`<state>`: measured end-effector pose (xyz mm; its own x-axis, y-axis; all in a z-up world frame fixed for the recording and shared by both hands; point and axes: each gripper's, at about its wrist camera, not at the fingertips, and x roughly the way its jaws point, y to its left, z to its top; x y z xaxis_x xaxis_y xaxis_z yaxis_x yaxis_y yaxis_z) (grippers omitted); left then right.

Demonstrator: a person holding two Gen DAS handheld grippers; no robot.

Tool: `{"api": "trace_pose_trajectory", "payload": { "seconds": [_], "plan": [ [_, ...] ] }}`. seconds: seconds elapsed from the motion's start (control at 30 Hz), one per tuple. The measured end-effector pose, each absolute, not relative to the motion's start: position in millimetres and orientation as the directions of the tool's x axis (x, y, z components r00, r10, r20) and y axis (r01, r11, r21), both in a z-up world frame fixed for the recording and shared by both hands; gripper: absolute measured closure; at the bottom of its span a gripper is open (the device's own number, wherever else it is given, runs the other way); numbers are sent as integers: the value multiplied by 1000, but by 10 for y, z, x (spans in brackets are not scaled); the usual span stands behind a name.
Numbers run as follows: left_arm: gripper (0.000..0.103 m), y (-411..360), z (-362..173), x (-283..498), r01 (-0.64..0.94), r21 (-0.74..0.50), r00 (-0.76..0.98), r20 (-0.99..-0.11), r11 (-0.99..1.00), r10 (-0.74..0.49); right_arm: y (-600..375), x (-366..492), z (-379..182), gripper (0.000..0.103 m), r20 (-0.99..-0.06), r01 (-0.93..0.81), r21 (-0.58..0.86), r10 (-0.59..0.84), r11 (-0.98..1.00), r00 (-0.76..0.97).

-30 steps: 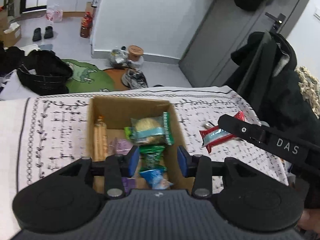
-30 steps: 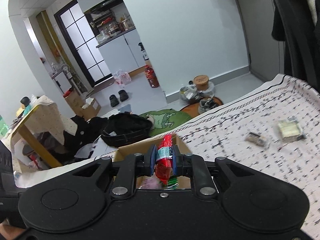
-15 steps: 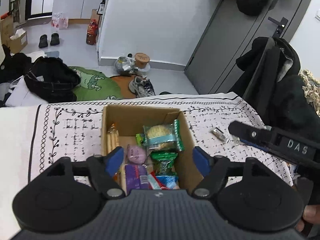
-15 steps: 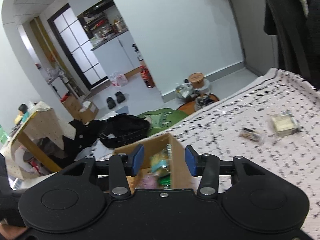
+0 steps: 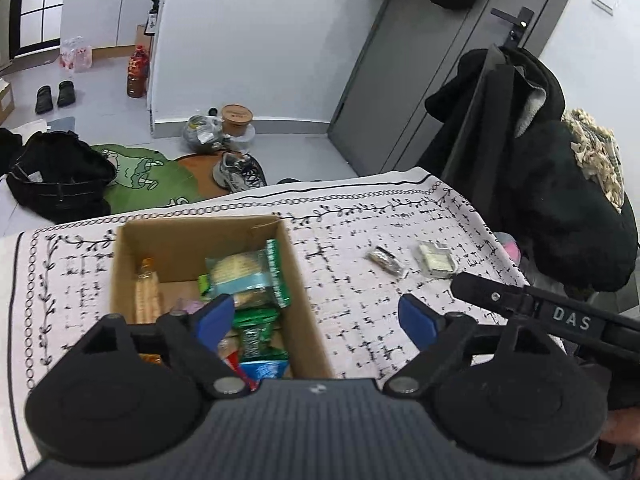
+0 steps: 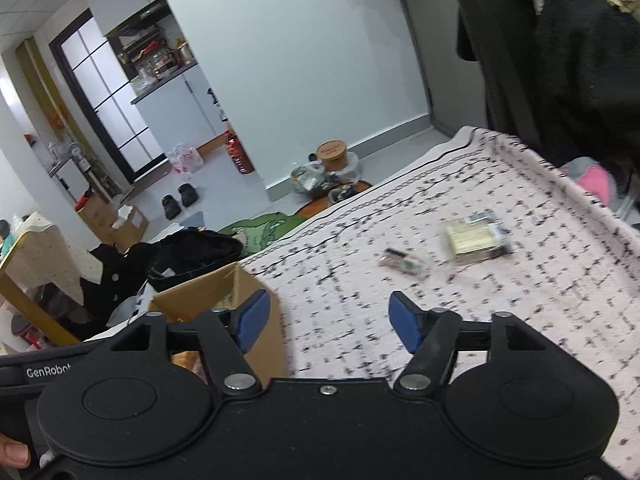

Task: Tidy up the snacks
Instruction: 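Move both open tools from the box back over the remaining snacks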

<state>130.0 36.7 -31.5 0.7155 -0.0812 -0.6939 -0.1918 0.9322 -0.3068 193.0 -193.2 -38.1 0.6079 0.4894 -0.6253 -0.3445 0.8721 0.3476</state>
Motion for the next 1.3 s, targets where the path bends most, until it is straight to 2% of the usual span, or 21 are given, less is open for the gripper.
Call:
{"api": "trace_pose_trajectory", "payload": {
  "seconds": [0.2, 0.27, 0.37, 0.47, 0.73, 1.3],
  "plan": [
    [12, 163, -281, 1454, -184, -278, 710, -701, 943, -68, -2209, 2013, -361, 18, -618, -302, 361, 469, 882, 631],
    [10, 92, -274, 1499, -175, -270, 706, -704, 947, -70, -2284, 2041, -357, 9, -615, -294, 365, 466, 883, 636],
    [6, -8, -274, 1560, -167, -260, 707, -704, 951, -68, -2387, 2084, -358, 0, -607, -280, 374, 462, 884, 647],
    [0, -102, -277, 1619, -160, -244, 713, -698, 957, -59, -2482, 2138, -380, 0, -603, -269, 385, 462, 883, 650],
    [0, -294, -262, 1788, -129, -226, 741, -670, 965, -58, -2709, 2286, -503, 0, -614, -229, 405, 449, 885, 650],
    [0, -526, -523, 2293, -129, -236, 683, -725, 963, -86, -2946, 2667, -809, 1, -639, -186, 429, 443, 884, 629]
  ]
}}
